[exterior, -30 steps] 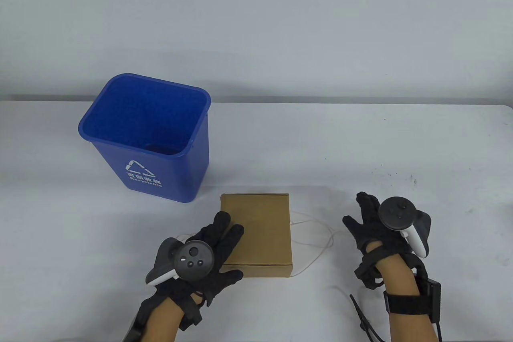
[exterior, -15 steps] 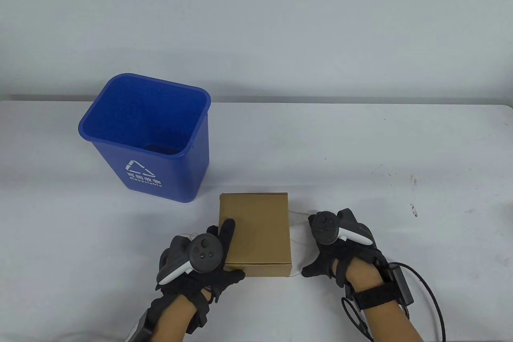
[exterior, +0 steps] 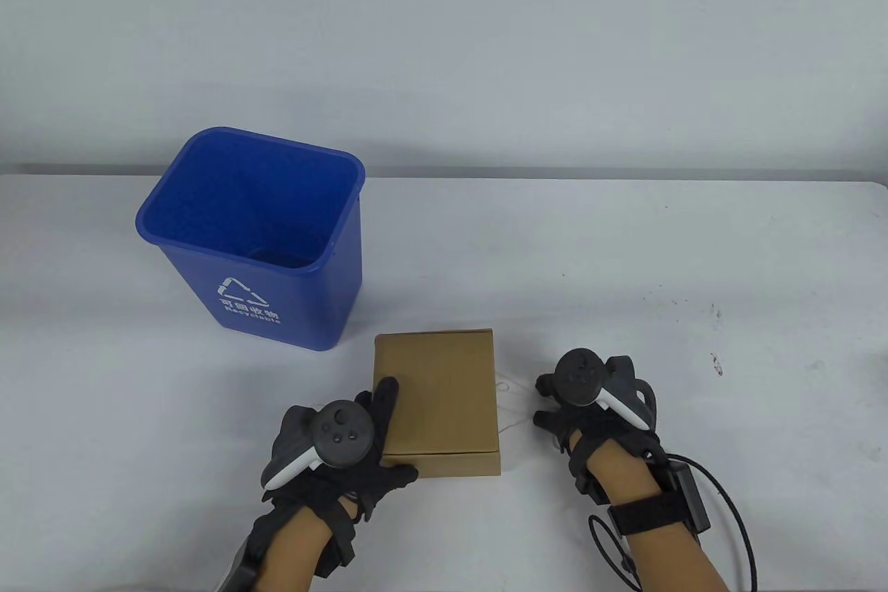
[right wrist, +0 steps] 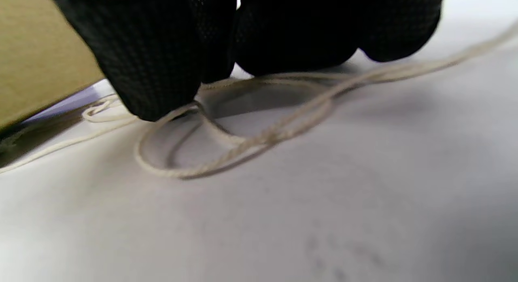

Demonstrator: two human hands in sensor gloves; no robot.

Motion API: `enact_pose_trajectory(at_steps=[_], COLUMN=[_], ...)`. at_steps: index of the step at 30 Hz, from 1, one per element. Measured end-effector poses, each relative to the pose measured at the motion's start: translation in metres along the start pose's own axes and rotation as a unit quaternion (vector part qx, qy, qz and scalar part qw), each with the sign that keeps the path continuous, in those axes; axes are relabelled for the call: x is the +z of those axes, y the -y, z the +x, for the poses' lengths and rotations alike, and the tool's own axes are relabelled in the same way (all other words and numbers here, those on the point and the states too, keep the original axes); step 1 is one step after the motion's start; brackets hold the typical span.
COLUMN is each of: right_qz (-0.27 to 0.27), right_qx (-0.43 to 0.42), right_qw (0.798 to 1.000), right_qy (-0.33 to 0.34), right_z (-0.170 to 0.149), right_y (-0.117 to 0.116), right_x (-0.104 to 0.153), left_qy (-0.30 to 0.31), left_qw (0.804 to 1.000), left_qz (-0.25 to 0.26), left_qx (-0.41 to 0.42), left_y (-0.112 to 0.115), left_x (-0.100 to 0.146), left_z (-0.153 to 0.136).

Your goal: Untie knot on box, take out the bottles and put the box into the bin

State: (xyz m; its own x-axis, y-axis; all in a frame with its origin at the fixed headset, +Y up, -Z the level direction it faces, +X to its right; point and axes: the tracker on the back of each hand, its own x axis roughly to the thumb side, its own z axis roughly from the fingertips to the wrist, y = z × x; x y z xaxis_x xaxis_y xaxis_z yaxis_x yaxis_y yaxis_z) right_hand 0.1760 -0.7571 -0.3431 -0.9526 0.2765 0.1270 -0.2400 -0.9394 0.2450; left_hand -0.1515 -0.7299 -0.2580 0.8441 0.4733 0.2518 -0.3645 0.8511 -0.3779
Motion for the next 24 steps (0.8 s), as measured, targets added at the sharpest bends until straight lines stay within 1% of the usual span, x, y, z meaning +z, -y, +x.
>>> enact_pose_trajectory(at_steps=[6, 10, 12, 19, 21, 24], right_qz=[-0.004, 0.019, 0.019, 0.070, 0.083, 0.088], right_qx=[0.031, 0.045, 0.053, 0.042, 0.045, 0.066], right_qw=[0.999, 0.997, 0.996, 0.989, 0.986, 0.983], right_qy=[0.025, 0.055, 0.070, 0.122, 0.140, 0.149], right_z=[0.015, 0.027, 0.033, 0.058, 0.067, 0.076], right_y=[-0.004, -0.009, -0.013, -0.026, -0.030, -0.032], right_x=[0.004, 0.013, 0.021, 0.048, 0.053, 0.056], left_qy=[-0.002, -0.004, -0.004, -0.004, -0.006, -0.007], left_qw=[1.000, 1.000, 1.000, 0.999, 0.999, 0.999], left_qz=[0.005, 0.013, 0.020, 0.028, 0.029, 0.031], left_qx=[0.016, 0.014, 0.015, 0.018, 0.019, 0.017], left_y=[0.000, -0.001, -0.001, -0.004, -0.004, -0.005], left_x=[-0.001, -0.002, -0.003, -0.005, -0.005, -0.006], left_z=[-0.004, -0.004, -0.005, -0.007, -0.007, -0.008])
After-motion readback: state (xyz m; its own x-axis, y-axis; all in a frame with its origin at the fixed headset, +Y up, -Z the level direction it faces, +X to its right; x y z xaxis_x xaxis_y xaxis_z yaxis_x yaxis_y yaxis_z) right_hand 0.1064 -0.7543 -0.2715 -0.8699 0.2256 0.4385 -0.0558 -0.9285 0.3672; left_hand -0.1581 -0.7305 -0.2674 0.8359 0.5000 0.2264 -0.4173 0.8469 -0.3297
